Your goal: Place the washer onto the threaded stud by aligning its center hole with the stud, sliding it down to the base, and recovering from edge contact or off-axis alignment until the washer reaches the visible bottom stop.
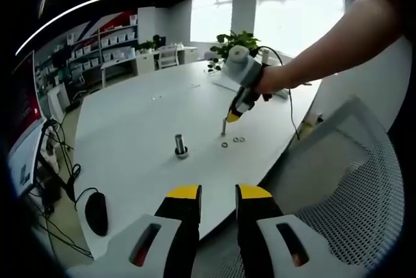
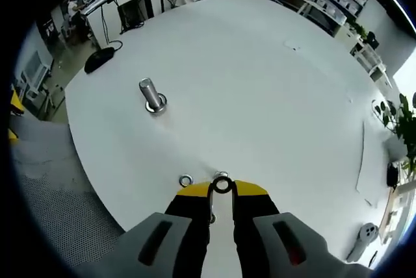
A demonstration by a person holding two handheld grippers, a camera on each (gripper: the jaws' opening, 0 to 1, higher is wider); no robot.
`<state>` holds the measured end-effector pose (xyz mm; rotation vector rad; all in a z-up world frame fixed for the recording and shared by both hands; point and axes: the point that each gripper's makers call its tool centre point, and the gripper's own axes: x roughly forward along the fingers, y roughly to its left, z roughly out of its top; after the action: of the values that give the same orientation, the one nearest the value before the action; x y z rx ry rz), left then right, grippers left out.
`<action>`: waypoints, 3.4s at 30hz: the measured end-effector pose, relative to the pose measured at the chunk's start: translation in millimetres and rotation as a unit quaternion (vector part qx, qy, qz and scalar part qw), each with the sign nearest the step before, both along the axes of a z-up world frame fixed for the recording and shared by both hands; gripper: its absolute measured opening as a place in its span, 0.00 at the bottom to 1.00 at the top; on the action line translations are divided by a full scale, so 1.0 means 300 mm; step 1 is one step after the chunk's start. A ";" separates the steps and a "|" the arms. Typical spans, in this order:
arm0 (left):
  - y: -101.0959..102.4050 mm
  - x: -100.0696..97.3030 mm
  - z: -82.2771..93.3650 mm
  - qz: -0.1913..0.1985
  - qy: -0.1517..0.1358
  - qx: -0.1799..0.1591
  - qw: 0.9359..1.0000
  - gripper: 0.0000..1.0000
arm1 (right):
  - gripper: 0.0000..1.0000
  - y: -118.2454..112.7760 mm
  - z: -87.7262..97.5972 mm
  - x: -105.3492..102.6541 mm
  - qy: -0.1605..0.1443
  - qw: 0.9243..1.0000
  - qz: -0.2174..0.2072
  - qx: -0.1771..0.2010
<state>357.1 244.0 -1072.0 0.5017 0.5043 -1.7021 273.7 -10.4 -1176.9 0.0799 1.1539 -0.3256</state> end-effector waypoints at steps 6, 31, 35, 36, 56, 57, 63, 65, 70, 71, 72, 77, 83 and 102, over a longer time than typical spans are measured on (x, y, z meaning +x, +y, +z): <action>0.001 0.001 -0.001 0.000 0.000 0.001 1.000 0.19 | 0.14 -0.008 -0.008 0.010 0.001 1.000 0.004 -0.003; 0.003 0.000 -0.012 0.001 -0.001 0.008 1.000 0.19 | 0.14 0.008 -0.038 0.029 0.017 1.000 0.012 0.008; 0.004 0.002 -0.015 0.002 0.000 0.010 1.000 0.19 | 0.14 0.011 -0.057 0.028 0.023 1.000 0.014 0.016; 0.004 0.002 -0.016 0.002 0.000 0.011 1.000 0.19 | 0.14 0.013 -0.062 0.027 0.025 0.999 0.014 0.016; 0.010 0.009 -0.023 0.009 0.000 0.019 1.000 0.19 | 0.16 -0.017 -0.190 0.045 0.045 0.998 0.021 0.037; 0.010 0.009 -0.023 0.009 0.000 0.019 1.000 0.19 | 0.16 0.003 -0.175 0.040 0.044 0.998 0.019 0.038; 0.006 0.005 -0.025 0.007 0.000 0.020 1.000 0.19 | 0.18 -0.007 -0.177 0.031 0.044 0.998 0.009 0.043; 0.006 0.007 -0.026 0.008 -0.001 0.020 1.000 0.19 | 0.19 -0.001 -0.161 0.018 0.044 0.998 0.008 0.041; 0.006 0.005 -0.027 0.008 -0.001 0.020 1.000 0.19 | 0.22 -0.007 -0.150 -0.029 0.050 0.998 0.009 0.036; 0.006 0.003 -0.027 0.007 -0.001 0.020 1.000 0.19 | 0.22 0.001 -0.145 -0.048 0.054 0.998 0.009 0.036; 0.006 0.002 -0.027 0.006 -0.001 0.020 1.000 0.18 | 0.22 -0.021 -0.164 -0.056 0.055 0.998 0.009 0.037; 0.004 0.003 -0.026 0.006 -0.001 0.019 1.000 0.18 | 0.22 -0.007 -0.166 -0.122 0.061 0.997 -0.002 0.044; 0.002 0.002 -0.023 0.005 -0.002 0.016 1.000 0.18 | 0.24 0.066 -0.165 -0.182 0.070 0.996 0.004 0.057; 0.003 0.002 -0.018 0.006 -0.003 0.016 1.000 0.19 | 0.23 0.115 -0.198 -0.146 0.060 0.996 0.028 0.066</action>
<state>357.9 245.0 -1077.6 0.5258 0.5301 -1.6831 230.0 24.0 -1236.2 0.1447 1.2937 -0.2060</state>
